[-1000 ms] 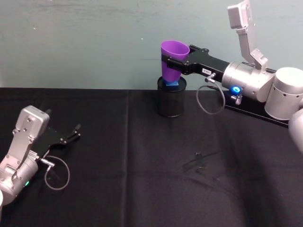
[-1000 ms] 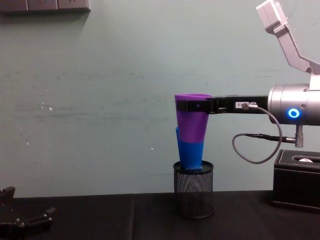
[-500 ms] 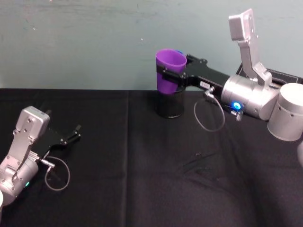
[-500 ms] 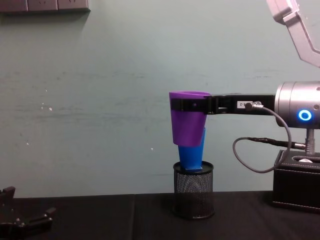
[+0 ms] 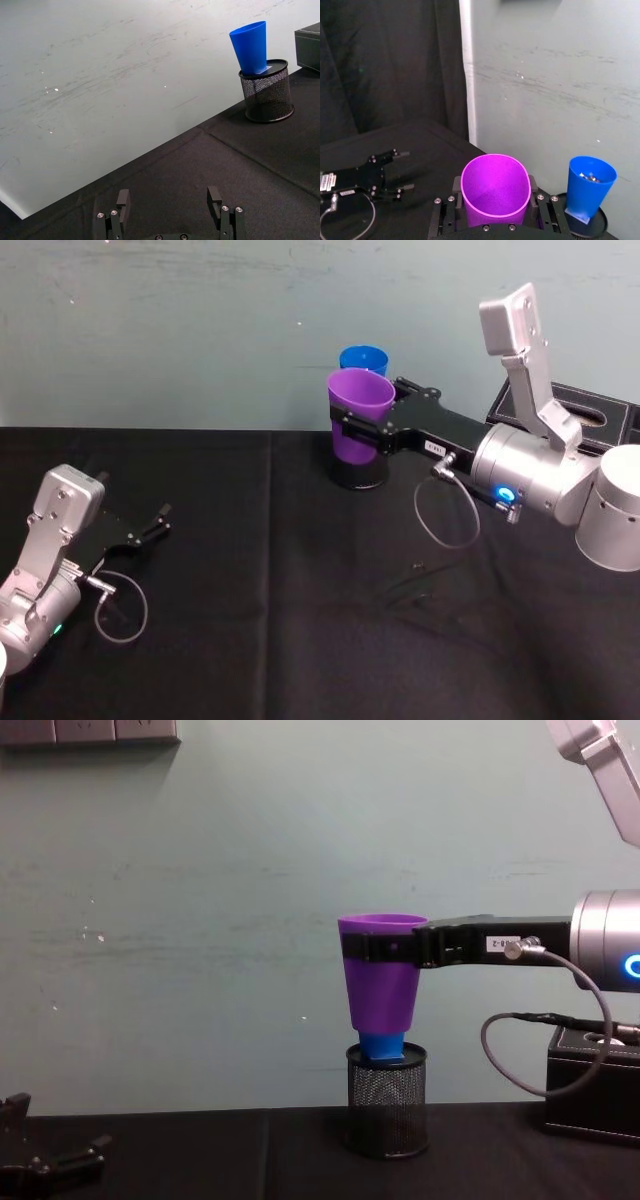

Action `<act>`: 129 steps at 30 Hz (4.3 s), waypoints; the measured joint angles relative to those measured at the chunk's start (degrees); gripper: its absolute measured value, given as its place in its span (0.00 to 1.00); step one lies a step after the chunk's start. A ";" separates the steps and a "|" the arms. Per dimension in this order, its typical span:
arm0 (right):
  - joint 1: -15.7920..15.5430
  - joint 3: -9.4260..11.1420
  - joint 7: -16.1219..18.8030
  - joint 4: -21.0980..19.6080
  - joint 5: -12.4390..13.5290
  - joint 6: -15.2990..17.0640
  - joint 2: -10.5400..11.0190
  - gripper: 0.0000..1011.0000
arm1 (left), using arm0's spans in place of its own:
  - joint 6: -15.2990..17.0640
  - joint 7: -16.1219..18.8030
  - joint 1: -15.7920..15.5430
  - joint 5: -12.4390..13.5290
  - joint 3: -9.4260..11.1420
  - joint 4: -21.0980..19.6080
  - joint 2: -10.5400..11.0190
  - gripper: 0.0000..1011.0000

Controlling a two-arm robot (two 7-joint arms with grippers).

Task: Pick up one cup with a gripper and tap it against the other cup.

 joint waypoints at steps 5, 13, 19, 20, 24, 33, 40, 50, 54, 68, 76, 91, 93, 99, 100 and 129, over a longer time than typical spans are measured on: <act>-1.95 -0.29 -3.23 -3.09 -1.04 0.54 1.02 0.72 | 0.00 0.00 0.00 0.00 0.00 0.00 0.00 1.00; -4.70 0.23 -6.50 -5.53 -1.78 1.24 1.39 0.72 | 0.00 0.00 0.00 0.00 0.00 0.00 0.00 1.00; -6.58 0.72 -7.82 -6.10 -2.13 1.48 1.10 0.72 | 0.00 0.00 0.00 0.00 0.00 0.00 0.00 1.00; -6.73 0.75 -7.90 -6.12 -2.18 1.51 1.07 0.72 | 0.00 0.00 0.00 0.00 0.00 0.00 0.00 1.00; -7.26 0.99 -8.22 -6.12 -2.46 1.57 0.89 0.72 | 0.00 0.00 0.00 0.00 0.00 0.00 -0.01 1.00; -7.98 1.54 -8.11 -5.14 -2.46 0.45 0.49 0.72 | 0.01 0.00 0.00 0.00 0.00 0.00 0.00 1.00; -7.92 1.48 -8.07 -5.28 -2.46 0.59 0.52 0.72 | 0.00 0.00 0.00 0.00 0.00 0.00 0.00 1.00; -7.85 1.41 -8.04 -5.38 -2.44 0.71 0.56 0.72 | 0.00 0.00 0.00 0.01 0.00 0.00 0.00 1.00; -7.83 1.38 -8.04 -5.42 -2.44 0.76 0.57 0.72 | 0.00 0.00 0.00 0.00 0.00 0.00 0.00 1.00; -7.78 1.38 -8.03 -5.48 -2.44 0.84 0.60 0.72 | 0.00 0.00 0.00 0.01 0.00 0.00 0.00 1.00; -7.78 1.38 -8.04 -5.48 -2.44 0.85 0.60 0.72 | 0.01 0.00 0.00 0.00 0.00 0.00 0.00 1.00; -7.78 1.38 -8.04 -5.48 -2.44 0.85 0.60 0.72 | 0.00 0.00 0.00 0.00 0.00 0.00 0.00 1.00; -7.78 1.38 -8.04 -5.48 -2.44 0.85 0.60 0.72 | 0.01 0.00 0.00 0.00 0.00 0.00 0.00 1.00; -7.78 1.38 -8.04 -5.47 -2.44 0.84 0.60 0.72 | 0.00 0.00 0.00 0.00 0.00 0.00 0.00 1.00; -7.78 1.38 -8.04 -5.48 -2.44 0.84 0.60 0.72 | 0.01 0.00 0.00 0.00 0.00 0.00 0.00 1.00; -8.50 0.43 -6.41 -2.30 -4.49 -2.70 0.20 0.72 | 0.00 0.00 0.00 0.00 0.00 0.00 -0.01 1.00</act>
